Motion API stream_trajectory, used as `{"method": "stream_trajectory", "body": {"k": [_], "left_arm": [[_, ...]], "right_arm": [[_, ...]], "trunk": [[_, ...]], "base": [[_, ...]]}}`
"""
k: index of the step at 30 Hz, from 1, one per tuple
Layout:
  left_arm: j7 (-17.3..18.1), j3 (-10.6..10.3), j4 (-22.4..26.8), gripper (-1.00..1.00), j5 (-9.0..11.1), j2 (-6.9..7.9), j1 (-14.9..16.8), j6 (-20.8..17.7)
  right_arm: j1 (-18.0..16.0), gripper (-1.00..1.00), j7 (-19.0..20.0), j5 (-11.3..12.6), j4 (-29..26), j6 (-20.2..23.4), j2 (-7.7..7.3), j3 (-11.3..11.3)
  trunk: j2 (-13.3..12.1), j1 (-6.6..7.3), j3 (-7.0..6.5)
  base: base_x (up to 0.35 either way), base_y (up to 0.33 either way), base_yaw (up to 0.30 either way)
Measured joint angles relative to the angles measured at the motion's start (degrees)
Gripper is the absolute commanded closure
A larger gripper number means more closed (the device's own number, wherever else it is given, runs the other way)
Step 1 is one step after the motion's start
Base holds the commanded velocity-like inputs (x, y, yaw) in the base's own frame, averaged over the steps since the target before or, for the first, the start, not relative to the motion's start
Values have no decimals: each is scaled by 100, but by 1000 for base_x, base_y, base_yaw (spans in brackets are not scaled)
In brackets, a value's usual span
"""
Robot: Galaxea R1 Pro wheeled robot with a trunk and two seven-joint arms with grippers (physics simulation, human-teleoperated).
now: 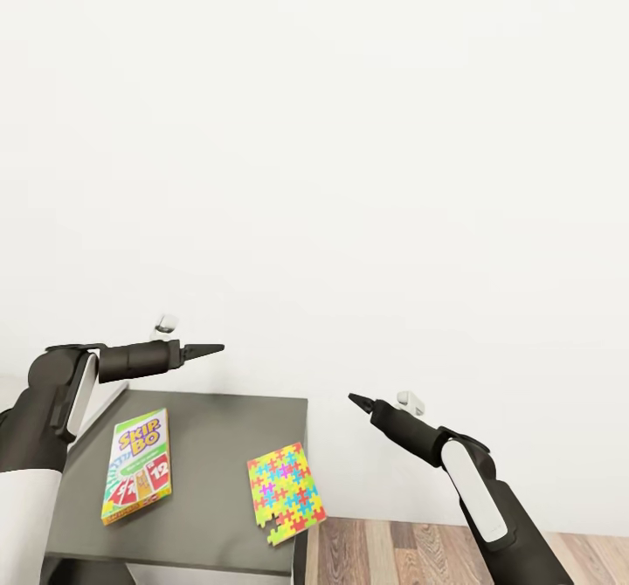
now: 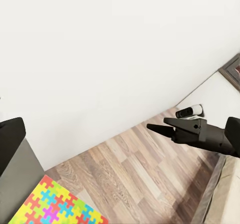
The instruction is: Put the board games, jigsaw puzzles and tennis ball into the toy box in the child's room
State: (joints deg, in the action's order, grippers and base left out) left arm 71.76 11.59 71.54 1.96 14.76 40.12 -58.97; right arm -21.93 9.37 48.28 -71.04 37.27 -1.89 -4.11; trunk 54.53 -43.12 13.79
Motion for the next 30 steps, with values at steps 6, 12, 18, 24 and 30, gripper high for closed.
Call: {"method": "stream_trajectory", "body": {"k": [6,12,18,24,30], "left_arm": [[0,0,0,-100,-3,0,0,6],[0,0,0,-100,-5,0,0,6],[0,0,0,-100,-5,-2,0,6],[0,0,0,-100,-5,-1,-1,6],[-8,-8,0,-100,-5,-8,0,14]], "right_arm": [[0,-100,0,-2,-15,2,-9,6],[0,-100,7,31,-6,20,-28,161],[0,-100,1,33,17,19,-20,182],[0,-100,-23,24,34,14,21,188],[-49,-100,-71,11,361,38,38,186]], "trunk": [[241,-132,108],[482,-264,216],[723,-396,324],[964,-528,432],[1204,-659,540]], "base": [[0,0,0],[0,0,0],[0,0,0],[0,0,0],[0,0,0]]}}
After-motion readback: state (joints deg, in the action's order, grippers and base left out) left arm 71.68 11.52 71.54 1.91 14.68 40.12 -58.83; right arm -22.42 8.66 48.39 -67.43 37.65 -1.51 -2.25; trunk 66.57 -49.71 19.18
